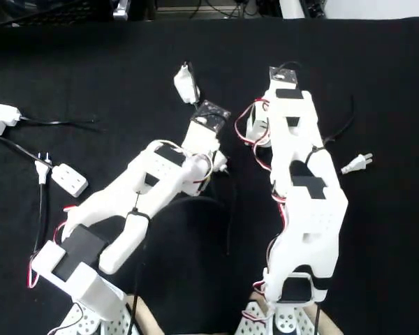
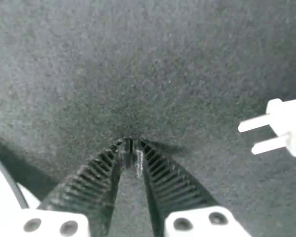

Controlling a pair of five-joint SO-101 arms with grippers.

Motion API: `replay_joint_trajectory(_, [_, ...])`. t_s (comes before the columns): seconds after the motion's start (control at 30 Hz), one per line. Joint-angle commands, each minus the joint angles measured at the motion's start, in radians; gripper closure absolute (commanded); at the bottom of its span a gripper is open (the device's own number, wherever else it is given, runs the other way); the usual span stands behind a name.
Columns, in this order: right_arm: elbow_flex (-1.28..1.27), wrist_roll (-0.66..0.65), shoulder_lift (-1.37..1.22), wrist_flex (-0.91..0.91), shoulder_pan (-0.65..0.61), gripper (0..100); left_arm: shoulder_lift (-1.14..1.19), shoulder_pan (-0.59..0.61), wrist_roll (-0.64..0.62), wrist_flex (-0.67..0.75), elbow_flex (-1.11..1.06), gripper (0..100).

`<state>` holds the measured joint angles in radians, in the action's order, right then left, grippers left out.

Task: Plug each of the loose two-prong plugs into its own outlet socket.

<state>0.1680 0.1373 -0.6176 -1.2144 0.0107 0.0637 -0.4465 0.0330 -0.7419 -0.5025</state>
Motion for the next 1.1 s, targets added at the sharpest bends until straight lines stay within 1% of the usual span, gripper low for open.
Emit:
replay_joint_trajectory(0.0, [0.048,0.011,0.002,0.005,0.008,96.6,-0.026,0.008,0.008,-0.074,0.104,87])
replay_joint_trajectory(0.07, [0.048,0.011,0.002,0.005,0.008,96.2,-0.026,0.019,0.009,-0.098,0.130,87])
replay_joint_trajectory(0.27, [0.047,0.011,0.002,0.006,0.006,90.2,-0.026,0.047,0.005,-0.144,0.180,87])
replay_joint_trajectory(0.5, [0.047,0.011,0.002,0.008,0.002,90.0,-0.026,0.058,0.003,-0.195,0.249,87])
replay_joint_trajectory(0.77, [0.047,0.011,0.002,0.008,0.002,90.0,-0.012,0.058,0.008,-0.181,0.286,87])
replay_joint_trajectory(0.9, [0.047,0.011,0.002,0.008,0.002,90.0,-0.012,0.067,0.011,-0.135,0.278,87])
replay_joint_trajectory(1.07, [0.047,0.011,0.002,0.009,0.002,90.0,0.025,0.081,0.011,-0.133,0.309,87])
